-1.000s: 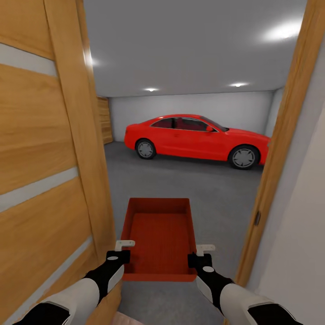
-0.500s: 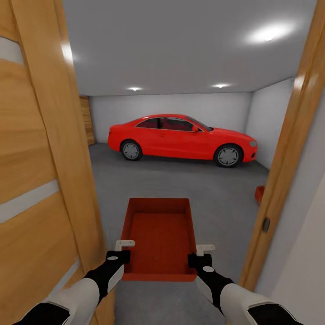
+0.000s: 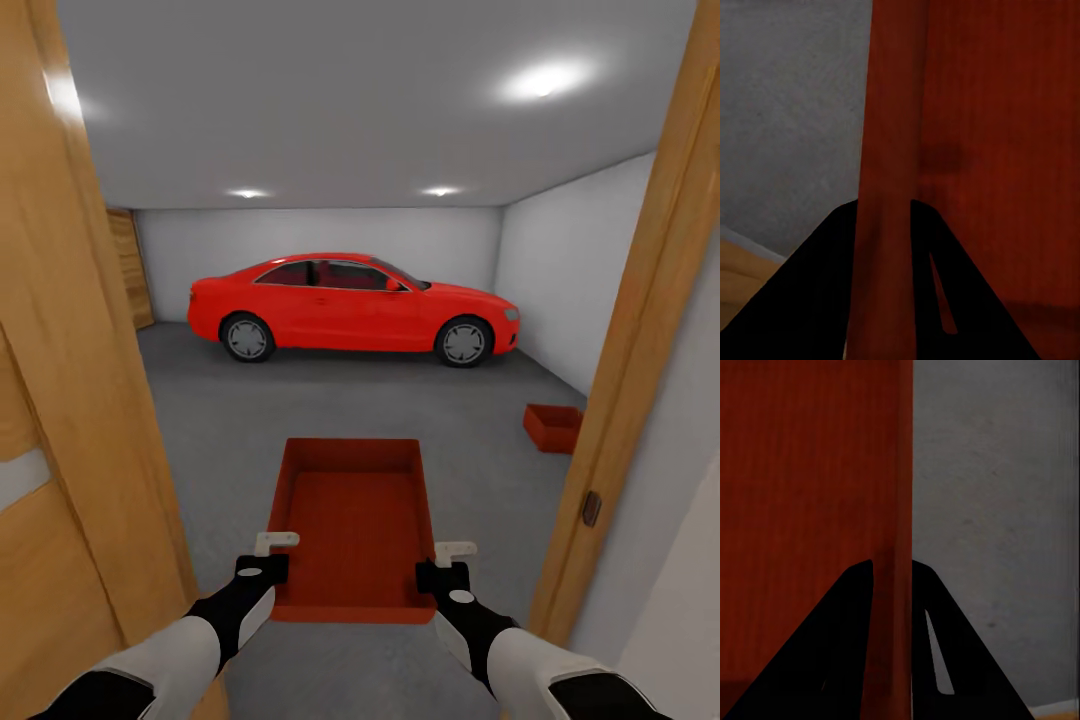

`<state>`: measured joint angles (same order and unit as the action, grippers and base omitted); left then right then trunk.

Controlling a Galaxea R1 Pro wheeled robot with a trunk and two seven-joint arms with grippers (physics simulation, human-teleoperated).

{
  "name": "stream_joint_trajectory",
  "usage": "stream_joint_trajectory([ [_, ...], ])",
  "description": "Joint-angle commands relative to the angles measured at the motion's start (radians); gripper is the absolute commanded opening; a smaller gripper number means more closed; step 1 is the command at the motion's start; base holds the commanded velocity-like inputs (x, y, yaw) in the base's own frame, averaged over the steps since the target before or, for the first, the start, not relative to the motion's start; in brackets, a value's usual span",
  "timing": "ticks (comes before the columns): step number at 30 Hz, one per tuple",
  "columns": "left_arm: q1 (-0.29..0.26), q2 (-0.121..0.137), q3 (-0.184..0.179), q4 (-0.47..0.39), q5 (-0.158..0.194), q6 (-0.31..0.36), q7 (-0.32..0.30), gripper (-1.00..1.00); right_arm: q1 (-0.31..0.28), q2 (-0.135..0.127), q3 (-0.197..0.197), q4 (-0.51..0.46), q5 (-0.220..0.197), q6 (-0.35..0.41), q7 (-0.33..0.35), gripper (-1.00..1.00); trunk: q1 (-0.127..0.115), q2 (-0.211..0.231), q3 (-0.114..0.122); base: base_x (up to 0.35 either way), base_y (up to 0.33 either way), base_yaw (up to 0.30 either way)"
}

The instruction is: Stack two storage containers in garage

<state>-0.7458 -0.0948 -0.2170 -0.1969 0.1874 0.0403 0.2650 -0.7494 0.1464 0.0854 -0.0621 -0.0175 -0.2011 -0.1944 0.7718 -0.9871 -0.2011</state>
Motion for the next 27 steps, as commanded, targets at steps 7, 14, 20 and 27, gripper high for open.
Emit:
stream_joint_trajectory([
  [7,-0.001,0.001,0.014,-0.006,-0.017,0.004,0.031,-1.00,-0.001,-0.007,0.005,0.038,-0.015,-0.004,-0.059,-1.00,0.000,-0.001,-0.001,0.019,0.015,-0.058],
  [14,-0.001,0.001,0.014,-0.006,-0.017,0.004,0.031,-1.00,-0.001,-0.008,0.005,0.039,-0.015,-0.004,-0.060,-1.00,0.000,-0.001,-0.001,0.001,0.001,-0.061],
  [20,-0.001,0.001,0.014,-0.006,-0.017,0.004,0.031,-1.00,-0.001,-0.008,0.005,0.039,-0.015,-0.004,-0.060,-1.00,0.000,-0.001,-0.001,0.000,0.000,-0.024],
  [27,-0.001,0.001,0.014,-0.006,-0.017,0.004,0.031,-1.00,-0.001,-0.008,0.005,0.038,-0.015,-0.004,-0.060,-1.00,0.000,-0.001,-0.001,0.000,0.000,-0.001],
])
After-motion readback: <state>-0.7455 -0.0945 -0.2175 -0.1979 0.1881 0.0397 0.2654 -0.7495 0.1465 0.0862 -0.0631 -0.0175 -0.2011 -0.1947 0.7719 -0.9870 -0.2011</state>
